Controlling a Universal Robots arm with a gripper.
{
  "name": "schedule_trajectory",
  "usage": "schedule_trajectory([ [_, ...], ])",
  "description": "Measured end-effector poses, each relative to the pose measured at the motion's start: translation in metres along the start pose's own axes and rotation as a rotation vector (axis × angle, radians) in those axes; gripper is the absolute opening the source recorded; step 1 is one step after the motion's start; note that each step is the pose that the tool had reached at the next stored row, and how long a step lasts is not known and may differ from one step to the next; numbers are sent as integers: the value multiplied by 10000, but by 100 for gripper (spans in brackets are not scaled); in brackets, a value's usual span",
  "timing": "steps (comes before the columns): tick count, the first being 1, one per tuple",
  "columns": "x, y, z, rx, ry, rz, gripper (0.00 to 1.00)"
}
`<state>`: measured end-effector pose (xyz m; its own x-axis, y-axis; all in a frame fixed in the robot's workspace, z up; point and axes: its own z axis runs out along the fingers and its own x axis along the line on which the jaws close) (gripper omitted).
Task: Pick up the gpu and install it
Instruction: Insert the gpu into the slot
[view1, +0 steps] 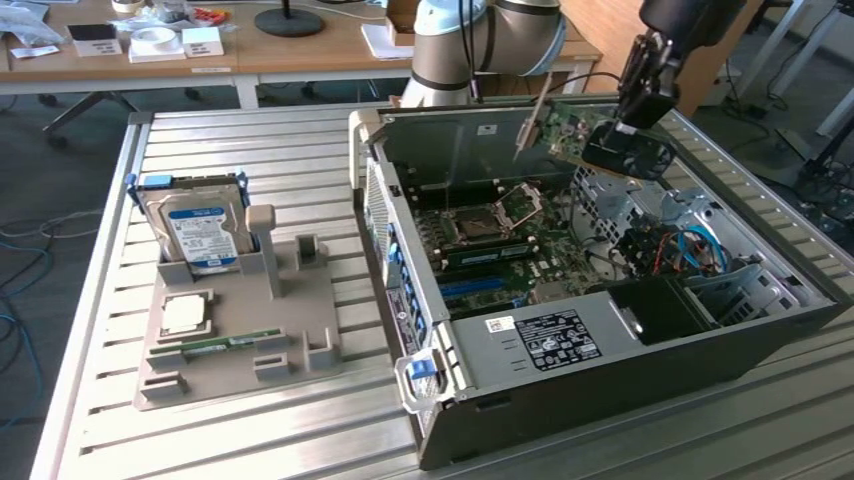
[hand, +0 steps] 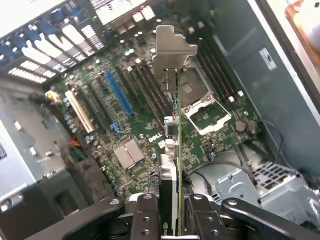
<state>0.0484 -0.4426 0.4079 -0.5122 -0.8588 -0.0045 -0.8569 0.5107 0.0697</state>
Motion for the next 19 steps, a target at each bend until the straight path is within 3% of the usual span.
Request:
schedule_trajectory([
  [19, 0, -2, 31, -16, 240, -3457, 27],
])
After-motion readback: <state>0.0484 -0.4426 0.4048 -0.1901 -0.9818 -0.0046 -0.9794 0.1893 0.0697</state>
